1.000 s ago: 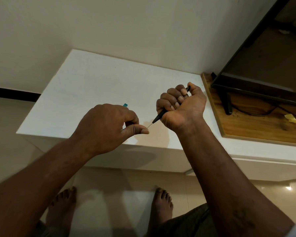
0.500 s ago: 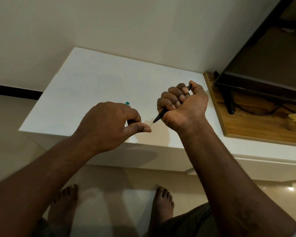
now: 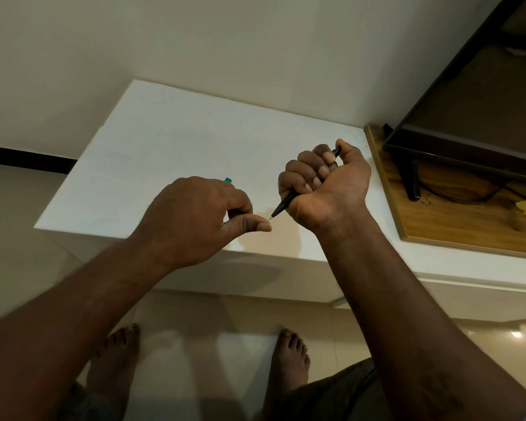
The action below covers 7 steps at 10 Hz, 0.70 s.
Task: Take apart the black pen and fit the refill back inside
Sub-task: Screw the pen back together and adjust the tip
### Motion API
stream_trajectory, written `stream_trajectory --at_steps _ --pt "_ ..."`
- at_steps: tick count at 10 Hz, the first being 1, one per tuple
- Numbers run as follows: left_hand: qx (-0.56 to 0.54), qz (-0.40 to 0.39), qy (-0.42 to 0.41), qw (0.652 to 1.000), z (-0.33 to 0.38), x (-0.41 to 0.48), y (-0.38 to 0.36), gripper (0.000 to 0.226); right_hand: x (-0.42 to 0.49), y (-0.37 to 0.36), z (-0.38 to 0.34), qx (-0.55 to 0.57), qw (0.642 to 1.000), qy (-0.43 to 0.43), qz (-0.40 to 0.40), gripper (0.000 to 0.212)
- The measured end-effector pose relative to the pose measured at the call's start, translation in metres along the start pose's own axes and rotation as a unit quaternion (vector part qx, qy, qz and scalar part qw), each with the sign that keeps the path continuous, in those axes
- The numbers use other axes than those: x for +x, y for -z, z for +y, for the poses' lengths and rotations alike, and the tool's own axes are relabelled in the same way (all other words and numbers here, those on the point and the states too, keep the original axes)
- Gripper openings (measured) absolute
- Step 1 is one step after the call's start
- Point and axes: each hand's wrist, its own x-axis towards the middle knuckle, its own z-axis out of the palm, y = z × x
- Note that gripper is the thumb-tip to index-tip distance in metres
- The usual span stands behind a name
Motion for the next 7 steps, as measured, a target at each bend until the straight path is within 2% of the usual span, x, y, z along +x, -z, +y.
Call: stream_trajectory --at_steps 7 --pt "0.014 0.011 -0.015 1.000 -0.0005 -0.0001 -0.0016 0.059 -0.0027 -0.0017 0.0050 -0.007 1.000 -0.005 0.000 0.044"
